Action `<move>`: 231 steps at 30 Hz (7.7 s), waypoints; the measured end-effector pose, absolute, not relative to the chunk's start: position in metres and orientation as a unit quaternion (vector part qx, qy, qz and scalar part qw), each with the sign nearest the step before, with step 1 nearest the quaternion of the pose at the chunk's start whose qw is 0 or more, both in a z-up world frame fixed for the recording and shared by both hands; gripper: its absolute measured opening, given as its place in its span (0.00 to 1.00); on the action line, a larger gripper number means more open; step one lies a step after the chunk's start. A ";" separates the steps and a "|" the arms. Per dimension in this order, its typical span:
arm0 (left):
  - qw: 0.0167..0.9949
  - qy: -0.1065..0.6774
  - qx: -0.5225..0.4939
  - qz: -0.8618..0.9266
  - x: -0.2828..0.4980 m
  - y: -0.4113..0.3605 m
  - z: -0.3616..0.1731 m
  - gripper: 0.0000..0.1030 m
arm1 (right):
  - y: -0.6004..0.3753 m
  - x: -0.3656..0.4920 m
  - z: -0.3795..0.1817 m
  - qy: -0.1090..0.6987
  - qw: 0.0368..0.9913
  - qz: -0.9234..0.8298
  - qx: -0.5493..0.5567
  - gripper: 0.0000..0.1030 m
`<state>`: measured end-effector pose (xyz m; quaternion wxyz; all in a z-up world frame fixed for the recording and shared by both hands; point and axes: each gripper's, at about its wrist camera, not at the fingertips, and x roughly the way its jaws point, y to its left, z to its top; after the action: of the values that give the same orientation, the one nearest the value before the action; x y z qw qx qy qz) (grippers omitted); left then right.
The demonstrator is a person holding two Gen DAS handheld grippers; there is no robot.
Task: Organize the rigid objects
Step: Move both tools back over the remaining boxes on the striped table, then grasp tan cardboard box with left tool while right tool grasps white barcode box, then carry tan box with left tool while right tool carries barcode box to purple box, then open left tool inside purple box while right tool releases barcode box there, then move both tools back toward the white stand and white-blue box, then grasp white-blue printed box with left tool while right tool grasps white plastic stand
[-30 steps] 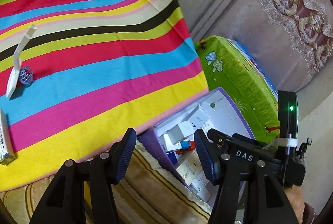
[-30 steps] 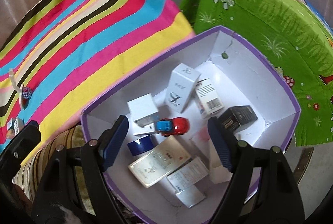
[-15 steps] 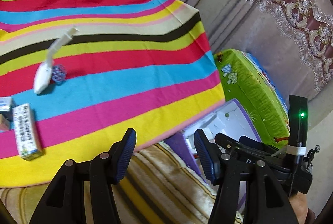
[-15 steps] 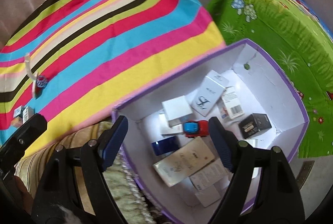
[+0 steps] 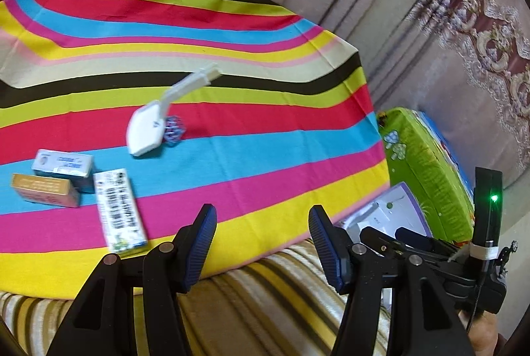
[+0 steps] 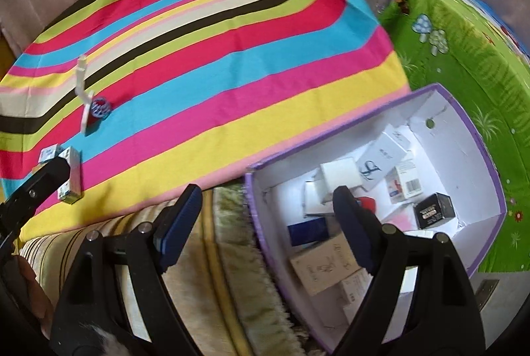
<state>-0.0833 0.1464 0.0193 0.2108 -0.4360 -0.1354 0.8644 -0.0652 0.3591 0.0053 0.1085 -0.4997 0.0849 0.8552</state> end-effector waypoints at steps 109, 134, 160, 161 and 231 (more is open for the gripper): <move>0.077 -0.069 -0.483 0.870 -0.082 0.081 0.009 0.81 | 0.236 -0.102 -0.002 -0.009 -0.047 0.874 -0.484 0.36; 0.245 0.031 -0.479 0.842 -0.047 0.249 0.019 0.81 | 0.427 -0.036 -0.019 0.066 0.110 0.852 -0.508 0.36; 0.381 0.119 -0.444 0.802 -0.007 0.344 0.028 0.88 | 0.527 0.008 -0.021 0.143 0.214 0.825 -0.503 0.79; 0.381 0.116 -0.444 0.802 -0.007 0.343 0.028 0.89 | 0.526 0.008 -0.021 0.140 0.213 0.826 -0.502 0.79; 0.054 -0.056 -0.407 0.910 -0.132 0.066 0.020 0.94 | 0.318 -0.120 0.005 0.036 0.031 0.869 -0.492 0.80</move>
<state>-0.1317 0.0655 0.0199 0.0536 -0.4070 -0.0563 0.9101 -0.1202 0.3175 0.0048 0.0312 -0.4921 0.0359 0.8692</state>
